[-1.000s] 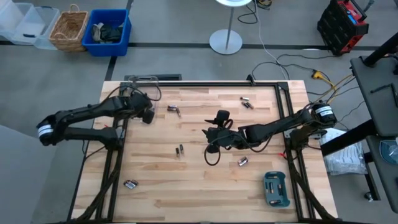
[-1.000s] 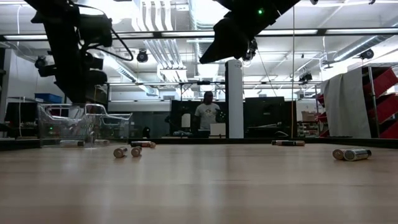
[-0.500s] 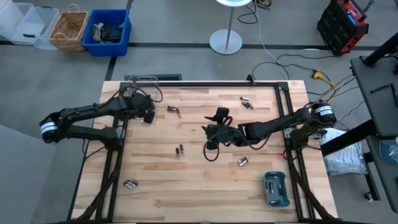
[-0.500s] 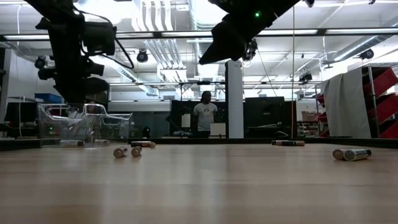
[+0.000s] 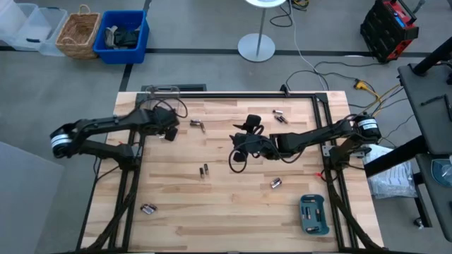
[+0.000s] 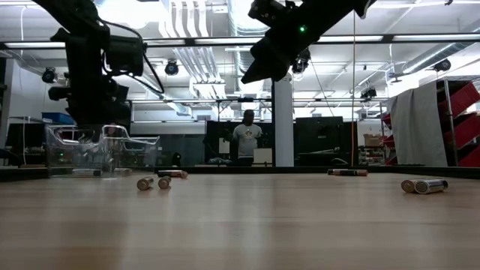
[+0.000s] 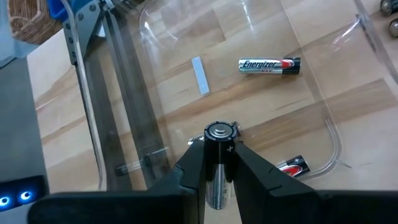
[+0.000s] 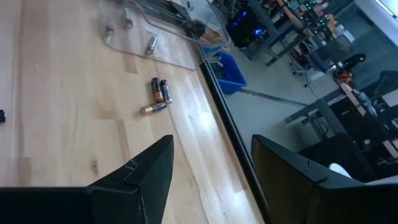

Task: Sort batteries
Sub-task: Put the silver and black battery into the transparent bin

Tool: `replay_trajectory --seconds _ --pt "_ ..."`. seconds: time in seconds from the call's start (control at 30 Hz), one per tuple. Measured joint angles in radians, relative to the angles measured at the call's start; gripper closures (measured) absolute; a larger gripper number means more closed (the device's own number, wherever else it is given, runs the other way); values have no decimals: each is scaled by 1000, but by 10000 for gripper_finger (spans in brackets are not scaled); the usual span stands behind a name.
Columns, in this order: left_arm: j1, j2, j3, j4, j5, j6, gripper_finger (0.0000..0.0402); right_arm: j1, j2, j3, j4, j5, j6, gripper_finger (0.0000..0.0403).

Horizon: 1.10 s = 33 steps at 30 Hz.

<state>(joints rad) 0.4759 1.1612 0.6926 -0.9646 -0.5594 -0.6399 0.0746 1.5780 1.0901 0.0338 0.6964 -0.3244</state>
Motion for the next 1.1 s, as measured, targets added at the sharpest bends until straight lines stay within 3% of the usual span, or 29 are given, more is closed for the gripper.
replay_trajectory --seconds 0.5,0.87,1.1 --pt "0 41 2 6 -1 -3 362 1 0 0 -45 0 28 197" --pt "0 9 0 6 -9 -32 308 1 0 0 -55 0 38 197" --pt "-2 2 0 17 -36 -15 294 1 0 0 -83 0 64 197"
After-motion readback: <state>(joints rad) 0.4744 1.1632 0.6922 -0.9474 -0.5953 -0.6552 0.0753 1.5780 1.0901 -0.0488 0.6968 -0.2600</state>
